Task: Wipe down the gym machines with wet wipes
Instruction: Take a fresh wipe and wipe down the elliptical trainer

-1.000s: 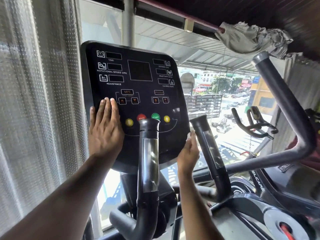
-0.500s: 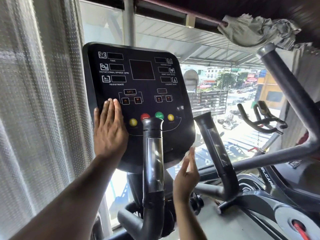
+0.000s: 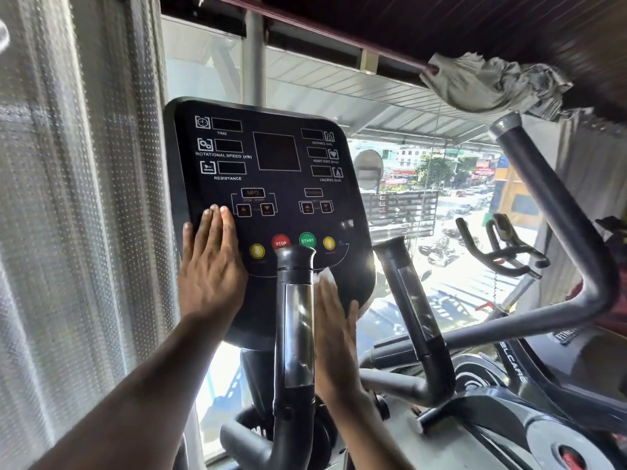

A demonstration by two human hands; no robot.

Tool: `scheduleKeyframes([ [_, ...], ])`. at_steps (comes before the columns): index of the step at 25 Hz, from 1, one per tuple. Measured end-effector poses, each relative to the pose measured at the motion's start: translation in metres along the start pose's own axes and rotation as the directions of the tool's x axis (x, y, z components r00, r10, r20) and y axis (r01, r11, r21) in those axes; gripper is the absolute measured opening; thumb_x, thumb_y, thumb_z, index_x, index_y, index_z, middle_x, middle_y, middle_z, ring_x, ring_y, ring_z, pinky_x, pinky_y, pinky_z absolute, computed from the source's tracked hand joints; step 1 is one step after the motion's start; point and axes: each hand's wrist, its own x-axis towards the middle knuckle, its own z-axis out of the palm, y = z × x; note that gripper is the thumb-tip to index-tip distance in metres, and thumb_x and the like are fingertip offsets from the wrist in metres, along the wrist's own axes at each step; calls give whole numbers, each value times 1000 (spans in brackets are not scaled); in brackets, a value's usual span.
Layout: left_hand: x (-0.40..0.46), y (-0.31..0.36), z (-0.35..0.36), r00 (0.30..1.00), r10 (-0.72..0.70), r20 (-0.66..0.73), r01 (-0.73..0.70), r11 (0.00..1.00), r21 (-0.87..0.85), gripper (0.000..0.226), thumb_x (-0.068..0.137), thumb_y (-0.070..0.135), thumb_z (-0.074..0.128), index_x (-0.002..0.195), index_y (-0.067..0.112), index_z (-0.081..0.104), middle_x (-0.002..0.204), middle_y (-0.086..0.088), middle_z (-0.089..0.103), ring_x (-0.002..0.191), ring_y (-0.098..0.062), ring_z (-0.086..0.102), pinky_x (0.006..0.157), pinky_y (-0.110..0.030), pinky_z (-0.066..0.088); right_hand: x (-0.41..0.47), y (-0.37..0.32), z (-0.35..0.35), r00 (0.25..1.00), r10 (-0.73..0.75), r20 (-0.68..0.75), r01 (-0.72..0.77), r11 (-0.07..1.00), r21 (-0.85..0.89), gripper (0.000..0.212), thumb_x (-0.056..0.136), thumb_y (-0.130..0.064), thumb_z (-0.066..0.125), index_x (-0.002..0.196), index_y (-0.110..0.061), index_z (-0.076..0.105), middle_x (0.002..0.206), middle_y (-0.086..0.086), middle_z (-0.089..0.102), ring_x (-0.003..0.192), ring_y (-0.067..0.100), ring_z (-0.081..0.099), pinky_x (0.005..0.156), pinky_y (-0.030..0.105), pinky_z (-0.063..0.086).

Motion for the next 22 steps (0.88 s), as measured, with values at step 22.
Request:
scheduleKeyframes([
  [22, 1, -4, 8, 978, -133, -161, 103, 978, -181, 61, 102, 6, 34, 159, -8, 16, 166, -31, 13, 158, -39, 5, 129, -49, 13, 148, 38, -20, 988, 9, -157, -39, 982, -187, 67, 92, 18, 46, 156, -1, 34, 166, 9, 25, 155, 23, 25, 126, 36, 25],
])
